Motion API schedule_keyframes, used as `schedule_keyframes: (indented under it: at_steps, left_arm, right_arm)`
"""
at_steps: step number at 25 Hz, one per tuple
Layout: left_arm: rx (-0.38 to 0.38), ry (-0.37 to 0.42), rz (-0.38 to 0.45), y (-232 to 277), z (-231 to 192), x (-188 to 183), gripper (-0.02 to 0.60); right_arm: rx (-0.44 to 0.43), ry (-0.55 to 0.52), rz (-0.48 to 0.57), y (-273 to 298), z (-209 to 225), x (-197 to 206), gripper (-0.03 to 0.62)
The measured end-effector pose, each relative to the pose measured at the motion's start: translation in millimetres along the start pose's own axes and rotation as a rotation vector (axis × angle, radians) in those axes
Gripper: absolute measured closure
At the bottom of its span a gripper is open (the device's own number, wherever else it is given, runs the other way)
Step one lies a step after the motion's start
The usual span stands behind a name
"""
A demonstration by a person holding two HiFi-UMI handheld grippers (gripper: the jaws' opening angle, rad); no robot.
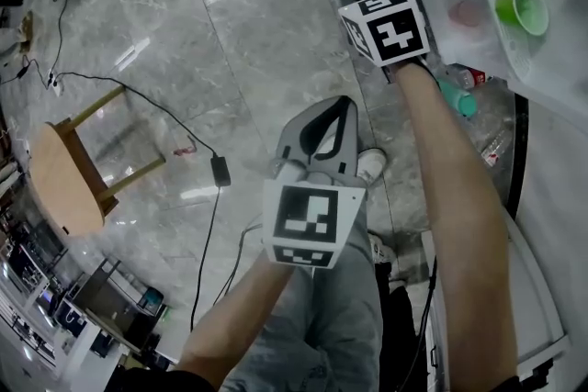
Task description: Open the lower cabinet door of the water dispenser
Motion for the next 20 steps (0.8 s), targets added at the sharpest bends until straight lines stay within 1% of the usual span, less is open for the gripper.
schedule_keyframes:
  at_steps: [3, 5, 7, 9, 10, 11, 13, 15, 17, 20]
  left_arm:
    - [-0.008, 0.018, 0.004, -1.5, -1.4, -2.9, 0.571]
    - [-0.001, 0.036, 0.003, -1.7, -0.9, -4.0, 0.571]
    - [0.002, 0.039, 0.001, -1.8, -1.5, -3.1, 0.57]
    - [-0.006, 0.045, -0.002, -1.7, -2.3, -2.2, 0.571]
    - [-0.01, 0.057, -0.005, -1.7, -1.5, -2.0, 0.571]
    - [-0.008, 0.076, -0.007, -1.7, 0.4, -1.8, 0.571]
    - [0.01, 0.12, -0.008, -2.2, 5.8, -1.1, 0.57]
    - [0.021, 0.132, -0.01, -4.1, 10.0, -0.9, 0.571]
    - [0.029, 0.14, -0.011, -5.5, 12.1, -0.8, 0.57]
    - [0.036, 0.15, -0.008, -7.9, 15.8, -2.1, 0.571]
  right_arm:
    - [0.022, -0.026, -0.033, 10.0, 1.9, -9.2, 0.585]
    - [0.057, -0.059, -0.066, 15.9, 5.1, -16.0, 0.585]
    - [0.085, -0.055, -0.09, 19.5, 8.4, -19.0, 0.585]
    - [0.087, -0.023, -0.098, 21.7, 8.6, -18.2, 0.585]
    - [0.082, -0.029, -0.103, 22.2, 7.4, -17.3, 0.585]
    - [0.077, -0.058, -0.106, 21.8, 5.9, -17.0, 0.585]
    - [0.075, -0.137, -0.096, 17.1, 3.3, -18.8, 0.585]
    - [0.071, -0.174, -0.079, 8.1, 0.6, -18.8, 0.585]
    - [0.072, -0.181, -0.067, -2.0, 0.5, -15.9, 0.585]
    - [0.075, -0.147, -0.037, -20.3, 1.2, -11.4, 0.585]
Point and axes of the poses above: the fingertips, and each gripper's own axes: y forward along the fingers, z to its right, x out of its underside, the point moved 5 cm from there along -y, backward along the fingers, and after that the axes turned 6 degrees about z, right-handed, at the moved point
